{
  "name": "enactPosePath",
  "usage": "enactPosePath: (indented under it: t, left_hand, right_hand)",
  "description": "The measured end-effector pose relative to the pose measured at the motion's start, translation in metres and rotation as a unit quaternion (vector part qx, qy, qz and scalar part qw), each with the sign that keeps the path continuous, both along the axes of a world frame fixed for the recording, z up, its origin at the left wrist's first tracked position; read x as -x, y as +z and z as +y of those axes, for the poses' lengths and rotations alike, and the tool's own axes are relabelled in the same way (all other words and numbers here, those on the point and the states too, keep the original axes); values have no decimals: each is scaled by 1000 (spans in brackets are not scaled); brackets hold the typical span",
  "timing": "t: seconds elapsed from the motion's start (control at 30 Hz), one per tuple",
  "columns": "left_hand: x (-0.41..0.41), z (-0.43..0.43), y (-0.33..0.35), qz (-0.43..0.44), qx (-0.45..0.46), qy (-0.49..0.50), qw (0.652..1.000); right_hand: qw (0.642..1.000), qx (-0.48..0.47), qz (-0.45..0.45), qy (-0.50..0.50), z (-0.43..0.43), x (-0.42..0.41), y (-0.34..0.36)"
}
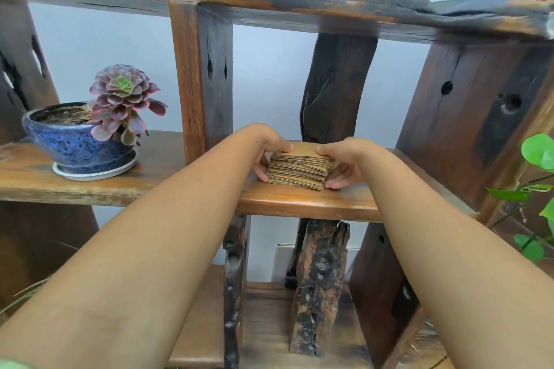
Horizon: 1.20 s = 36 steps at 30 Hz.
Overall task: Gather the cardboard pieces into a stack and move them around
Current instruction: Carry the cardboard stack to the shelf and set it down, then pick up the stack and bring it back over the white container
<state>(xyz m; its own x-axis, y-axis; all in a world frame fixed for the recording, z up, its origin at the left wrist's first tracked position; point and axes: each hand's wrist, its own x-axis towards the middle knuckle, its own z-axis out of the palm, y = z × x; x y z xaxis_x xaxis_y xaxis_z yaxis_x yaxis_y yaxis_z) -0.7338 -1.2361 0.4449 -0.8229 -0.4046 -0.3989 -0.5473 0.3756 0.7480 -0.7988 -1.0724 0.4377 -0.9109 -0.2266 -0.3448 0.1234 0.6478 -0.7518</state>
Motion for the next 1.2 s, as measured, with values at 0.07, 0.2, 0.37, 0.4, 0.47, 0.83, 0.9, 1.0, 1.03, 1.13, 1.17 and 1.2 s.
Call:
enactPosePath:
  t: [0.07, 0.2, 0.37, 0.4, 0.47, 0.83, 0.9, 1.0, 1.03, 1.13, 1.17, 1.2]
  left_hand:
    - [0, -3, -1, -2, -28, 13, 1000]
    - [3, -10, -8, 18, -102, 50, 993]
    - [-1, -11, -16, 41, -173, 68, 982]
    - [-3, -10, -17, 56, -192, 70, 977]
    - [-6, -8, -20, 86, -203, 65, 973]
    - [-29, 2, -43, 283, -310, 32, 907]
    - [-44, 6, -42, 321, -304, 16, 897]
    - [-86, 15, -45, 353, -298, -21, 887]
    - [-104, 19, -50, 363, -291, -24, 885]
    - [-154, 30, -70, 391, -263, 15, 882]
    - [-170, 34, -79, 395, -260, 35, 880]
    - [-186, 38, -87, 396, -260, 57, 879]
  right_hand:
    - [1000, -2, 0, -9, -2, 0, -2]
    - [998, 50, -9, -35, -2, -4, -6]
    - [995, 88, 16, -48, -3, -5, -18]
    - [992, 109, 21, -53, -3, -4, -21]
    - [987, 149, 31, -58, -2, -5, -25]
    - [925, 380, 17, -3, 5, -39, -35]
    - [912, 408, 51, 11, 8, -52, -34]
    - [911, 390, 132, 38, 16, -83, -36]
    - [911, 378, 155, 54, 17, -96, -39]
    - [915, 344, 183, 103, 17, -139, -59]
    - [919, 329, 182, 119, 16, -153, -66]
    - [922, 317, 176, 133, 15, -167, -74]
